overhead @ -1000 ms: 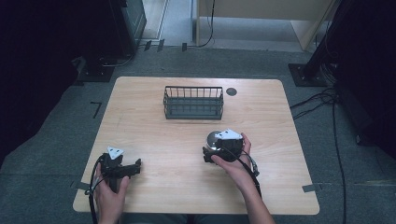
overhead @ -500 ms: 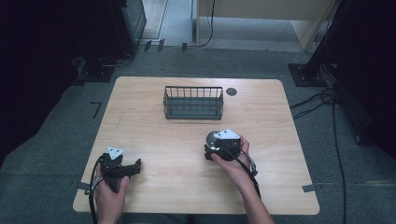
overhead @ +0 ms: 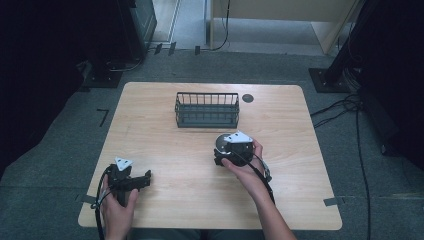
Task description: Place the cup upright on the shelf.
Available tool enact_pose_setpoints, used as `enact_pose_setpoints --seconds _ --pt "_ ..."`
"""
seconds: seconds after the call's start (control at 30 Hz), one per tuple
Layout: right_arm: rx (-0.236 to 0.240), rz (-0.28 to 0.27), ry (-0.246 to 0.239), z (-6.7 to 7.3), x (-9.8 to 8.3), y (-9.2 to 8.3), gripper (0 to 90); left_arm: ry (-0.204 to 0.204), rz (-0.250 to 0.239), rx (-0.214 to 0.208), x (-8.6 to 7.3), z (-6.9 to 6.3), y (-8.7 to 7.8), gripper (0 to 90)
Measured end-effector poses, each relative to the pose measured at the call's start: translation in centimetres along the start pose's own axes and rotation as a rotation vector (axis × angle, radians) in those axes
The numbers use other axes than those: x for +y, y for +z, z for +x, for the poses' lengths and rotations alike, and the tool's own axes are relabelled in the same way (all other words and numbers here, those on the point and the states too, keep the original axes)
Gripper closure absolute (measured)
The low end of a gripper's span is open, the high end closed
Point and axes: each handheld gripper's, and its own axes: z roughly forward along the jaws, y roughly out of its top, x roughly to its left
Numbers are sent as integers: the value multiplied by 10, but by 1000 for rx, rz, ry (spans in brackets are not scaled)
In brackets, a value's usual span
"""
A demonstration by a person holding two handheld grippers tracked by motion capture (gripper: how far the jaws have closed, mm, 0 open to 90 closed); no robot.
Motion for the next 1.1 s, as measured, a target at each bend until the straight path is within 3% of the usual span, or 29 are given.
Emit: enact_pose_setpoints --seconds 0.27,0.57,1.1 --pt "1 -5 1 1 11 6 174 0 0 0 0 0 0 0" --pt "4 -16 -8 1 36 14 177 -1 -1 0 0 0 0 0" --pt "12 -30 -46 -7 79 13 182 -1 0 0 0 0 0 0"
